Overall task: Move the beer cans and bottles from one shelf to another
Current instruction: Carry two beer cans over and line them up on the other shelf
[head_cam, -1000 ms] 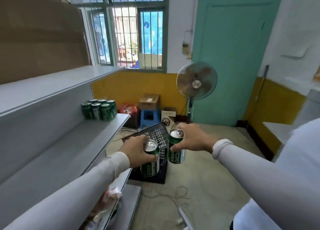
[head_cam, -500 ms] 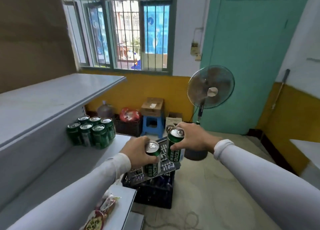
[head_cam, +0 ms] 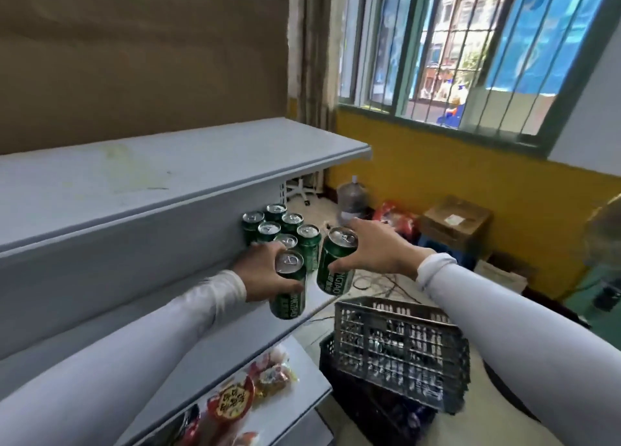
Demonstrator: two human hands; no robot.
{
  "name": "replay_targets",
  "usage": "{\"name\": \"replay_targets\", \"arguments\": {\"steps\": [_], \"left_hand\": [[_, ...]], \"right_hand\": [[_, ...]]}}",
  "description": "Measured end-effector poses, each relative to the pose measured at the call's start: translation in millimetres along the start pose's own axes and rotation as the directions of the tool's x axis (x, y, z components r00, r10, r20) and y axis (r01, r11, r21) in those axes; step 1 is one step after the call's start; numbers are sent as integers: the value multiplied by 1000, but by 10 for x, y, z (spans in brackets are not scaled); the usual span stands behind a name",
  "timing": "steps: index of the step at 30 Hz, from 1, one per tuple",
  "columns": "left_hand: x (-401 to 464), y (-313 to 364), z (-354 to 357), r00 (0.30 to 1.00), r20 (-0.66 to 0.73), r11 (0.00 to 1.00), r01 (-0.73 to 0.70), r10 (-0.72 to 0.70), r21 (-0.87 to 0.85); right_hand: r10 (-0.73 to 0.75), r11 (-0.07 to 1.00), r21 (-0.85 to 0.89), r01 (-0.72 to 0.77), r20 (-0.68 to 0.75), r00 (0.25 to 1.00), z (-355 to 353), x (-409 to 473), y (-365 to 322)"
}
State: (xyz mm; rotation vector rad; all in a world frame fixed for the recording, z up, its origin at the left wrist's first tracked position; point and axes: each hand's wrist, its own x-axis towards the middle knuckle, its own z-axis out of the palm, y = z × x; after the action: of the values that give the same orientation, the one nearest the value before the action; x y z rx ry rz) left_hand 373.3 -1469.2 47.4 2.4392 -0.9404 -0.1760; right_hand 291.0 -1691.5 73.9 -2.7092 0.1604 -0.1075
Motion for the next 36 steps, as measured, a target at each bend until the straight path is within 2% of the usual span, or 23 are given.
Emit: {"name": "replay_targets", "arguments": {"steps": [7, 11, 21, 26, 29, 33, 36], "left_hand": [[-237, -478, -319, 951, -182, 964, 264, -252, 44], [-347, -755, -425, 910, -242, 932, 359, -336, 57], [-366, -1146, -199, 874, -233, 898, 440, -427, 8], [-285, -1221, -90, 844, -251, 869, 494, -474, 22], [-207, -1223, -13, 821, -273, 857, 514, -502, -32], [-141, -1212, -2, 809, -233, 839, 540, -539, -67], [-106, -1235, 29, 793, -271, 835, 543, -545, -88]], "right_hand": [[-261, 964, 73, 254, 102, 960, 329, 725, -434], [-335, 942, 48, 331, 150, 930, 573, 1016, -685], [-435, 893, -19, 450, 219, 873, 1196, 1411, -810], [-471, 858, -90, 506, 255, 844, 1307, 1614, -765], [-504, 823, -127, 553, 286, 815, 1352, 1749, -728], [-550, 788, -114, 605, 312, 775, 1363, 1854, -606], [-596, 729, -178, 661, 310, 740, 1367, 1915, -578]]}}
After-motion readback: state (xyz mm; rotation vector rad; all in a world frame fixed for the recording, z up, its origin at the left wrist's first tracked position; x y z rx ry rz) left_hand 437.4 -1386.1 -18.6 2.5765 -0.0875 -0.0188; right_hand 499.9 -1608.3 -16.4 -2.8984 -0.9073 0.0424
